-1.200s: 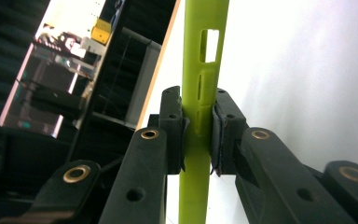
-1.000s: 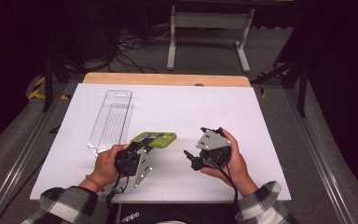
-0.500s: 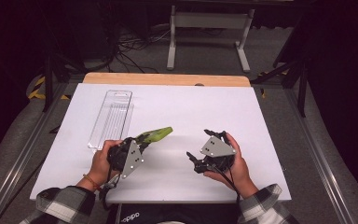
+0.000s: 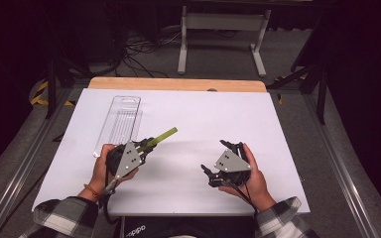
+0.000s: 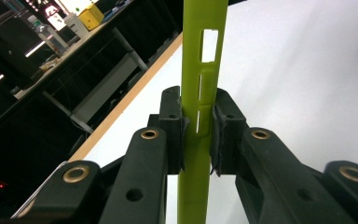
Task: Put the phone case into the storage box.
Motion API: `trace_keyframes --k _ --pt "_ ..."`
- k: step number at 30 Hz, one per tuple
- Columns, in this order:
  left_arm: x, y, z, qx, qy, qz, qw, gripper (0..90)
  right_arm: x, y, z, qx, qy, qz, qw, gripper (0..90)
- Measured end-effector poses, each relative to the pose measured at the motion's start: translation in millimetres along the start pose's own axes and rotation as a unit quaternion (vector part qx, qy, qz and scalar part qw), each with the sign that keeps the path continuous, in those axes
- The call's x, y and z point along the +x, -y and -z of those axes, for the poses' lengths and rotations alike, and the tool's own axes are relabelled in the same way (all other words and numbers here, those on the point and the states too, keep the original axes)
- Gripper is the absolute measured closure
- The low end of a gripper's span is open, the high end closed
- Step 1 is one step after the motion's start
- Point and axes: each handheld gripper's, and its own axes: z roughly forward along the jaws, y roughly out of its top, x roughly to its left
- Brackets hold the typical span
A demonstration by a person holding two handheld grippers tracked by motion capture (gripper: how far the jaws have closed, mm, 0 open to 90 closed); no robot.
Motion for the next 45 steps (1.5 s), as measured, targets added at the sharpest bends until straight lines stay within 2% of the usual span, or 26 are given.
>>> trace_keyframes --k 2,10,14,21,22,25,36,45 --pt "1.9 1.0 1.0 -0.004 0.001 0.009 0.9999 78.1 0.3 2.2 0.2 0.0 0.005 0.009 1.0 8.5" --pt "7.8 2.7 4.2 -0.012 0.005 0.028 0.9995 78.1 -0.7 8.5 1.2 0.0 0.009 0.007 0.9999 8.7" --pt "11.1 3.5 5.7 -0.018 0.01 0.045 0.9988 78.0 -0.8 10.9 2.5 0.001 0.01 0.009 0.9999 8.7" --pt "16.1 4.5 8.9 -0.025 0.012 0.059 0.9979 78.0 -1.2 14.0 3.8 0.003 0.011 0.006 0.9999 8.8" --pt "17.7 5.1 9.6 -0.03 0.013 0.068 0.9971 78.1 -1.0 14.4 4.6 0.003 0.012 0.007 0.9999 8.8" --pt "19.8 5.9 11.0 -0.032 0.013 0.077 0.9964 78.0 -1.4 15.0 5.4 0.001 0.012 0.006 0.9999 8.8" --pt "26.9 9.1 17.4 -0.043 0.007 0.082 0.9957 78.0 -0.5 19.4 9.1 -0.008 0.014 0.004 0.9999 8.8" --pt "31.6 11.8 21.7 -0.049 0.002 0.095 0.9943 78.0 1.3 21.9 10.0 -0.01 0.013 0.002 0.9999 8.9"
